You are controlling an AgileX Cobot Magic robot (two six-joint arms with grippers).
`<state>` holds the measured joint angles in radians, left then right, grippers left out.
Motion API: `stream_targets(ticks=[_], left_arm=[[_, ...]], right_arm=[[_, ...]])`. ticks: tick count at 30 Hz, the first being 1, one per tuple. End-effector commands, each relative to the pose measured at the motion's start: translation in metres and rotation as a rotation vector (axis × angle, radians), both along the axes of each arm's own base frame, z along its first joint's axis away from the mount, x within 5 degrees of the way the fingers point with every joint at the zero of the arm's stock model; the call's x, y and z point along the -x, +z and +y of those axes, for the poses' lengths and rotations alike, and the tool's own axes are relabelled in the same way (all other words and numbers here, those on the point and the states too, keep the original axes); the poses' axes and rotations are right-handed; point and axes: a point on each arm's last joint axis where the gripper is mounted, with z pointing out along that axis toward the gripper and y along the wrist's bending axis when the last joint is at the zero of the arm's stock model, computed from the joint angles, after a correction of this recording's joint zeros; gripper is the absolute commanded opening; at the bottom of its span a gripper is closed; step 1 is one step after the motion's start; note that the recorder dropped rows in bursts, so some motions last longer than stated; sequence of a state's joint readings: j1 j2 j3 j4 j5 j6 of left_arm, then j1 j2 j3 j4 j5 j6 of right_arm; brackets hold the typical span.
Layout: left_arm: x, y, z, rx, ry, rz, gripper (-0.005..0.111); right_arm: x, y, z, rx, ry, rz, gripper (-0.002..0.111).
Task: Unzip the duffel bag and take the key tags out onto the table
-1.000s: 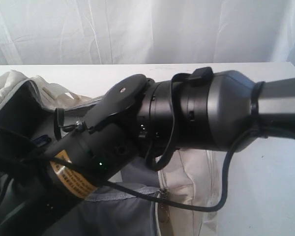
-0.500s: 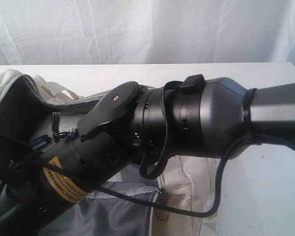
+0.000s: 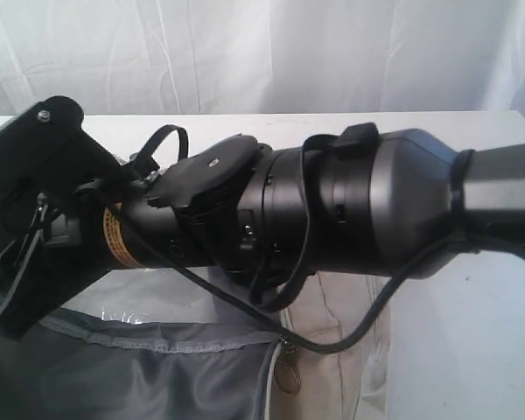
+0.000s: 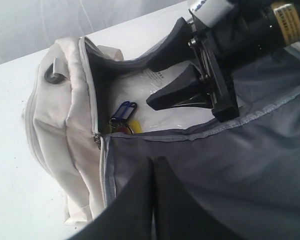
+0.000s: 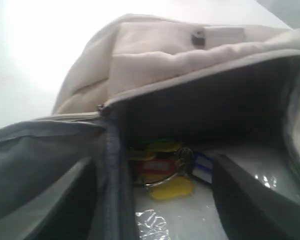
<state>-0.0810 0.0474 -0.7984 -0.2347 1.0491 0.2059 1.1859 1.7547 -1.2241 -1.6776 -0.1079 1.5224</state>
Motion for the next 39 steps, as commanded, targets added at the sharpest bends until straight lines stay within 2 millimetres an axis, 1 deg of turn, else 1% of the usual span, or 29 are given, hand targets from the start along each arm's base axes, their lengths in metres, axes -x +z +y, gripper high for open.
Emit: stream_targets(ticks=[1, 5, 8, 13, 18, 20, 21, 22, 23, 26, 27, 29, 31, 34, 37, 38, 39], left_arm=[[0.000, -0.001, 0.001, 0.000, 0.010, -0.010, 0.000], [0.000, -0.001, 0.001, 0.000, 0.010, -0.010, 0.000], [0.000, -0.001, 0.001, 0.002, 0.011, -0.009, 0.000], [0.000, -0.001, 0.001, 0.002, 0.011, -0.009, 0.000], [0.000, -0.001, 0.001, 0.002, 0.011, -0.008, 0.000], [0.000, -0.001, 0.001, 0.002, 0.011, -0.008, 0.000], [0.000, -0.001, 0.001, 0.002, 0.011, -0.008, 0.000], [0.000, -0.001, 0.001, 0.002, 0.011, -0.008, 0.000], [0.000, -0.001, 0.001, 0.002, 0.011, -0.008, 0.000], [0.000, -0.001, 0.001, 0.001, 0.012, -0.008, 0.000], [0.000, -0.001, 0.001, 0.000, 0.012, -0.006, 0.000], [0.000, -0.001, 0.001, 0.000, 0.012, -0.006, 0.000], [0.000, -0.001, 0.001, -0.003, 0.013, -0.007, 0.000], [0.000, -0.001, 0.002, -0.008, 0.016, -0.005, 0.000], [0.000, -0.002, 0.002, -0.011, 0.019, -0.004, 0.000], [0.000, -0.002, 0.002, -0.011, 0.019, -0.004, 0.000], [0.000, -0.002, 0.002, -0.011, 0.019, -0.004, 0.000]], right_arm=[[-0.008, -0.021, 0.006, 0.028, -0.088, 0.055, 0.061], [-0.014, -0.041, 0.020, 0.050, -0.108, 0.102, 0.061], [-0.020, -0.051, 0.033, 0.055, -0.108, 0.104, 0.061], [-0.034, -0.063, 0.049, 0.064, -0.184, 0.073, 0.061], [-0.036, -0.075, 0.061, 0.066, -0.155, 0.090, 0.061], [-0.036, -0.086, 0.067, 0.078, -0.139, 0.101, 0.061], [-0.037, -0.095, 0.070, 0.096, -0.129, 0.102, 0.061], [-0.037, -0.099, 0.071, 0.105, -0.126, 0.099, 0.062], [-0.037, -0.107, 0.071, 0.122, -0.124, 0.100, 0.062], [-0.039, -0.118, 0.072, 0.146, -0.138, 0.100, 0.059], [-0.041, -0.123, 0.071, 0.157, -0.160, 0.090, 0.053], [-0.046, -0.124, 0.069, 0.169, -0.211, 0.062, 0.043], [-0.049, -0.124, 0.067, 0.175, -0.245, 0.041, 0.022], [-0.050, -0.122, 0.067, 0.173, -0.258, 0.035, 0.000], [-0.050, -0.107, 0.066, 0.142, -0.263, 0.029, 0.000], [-0.050, -0.093, 0.064, 0.114, -0.267, 0.020, 0.000], [-0.050, -0.087, 0.063, 0.103, -0.269, 0.013, 0.000]])
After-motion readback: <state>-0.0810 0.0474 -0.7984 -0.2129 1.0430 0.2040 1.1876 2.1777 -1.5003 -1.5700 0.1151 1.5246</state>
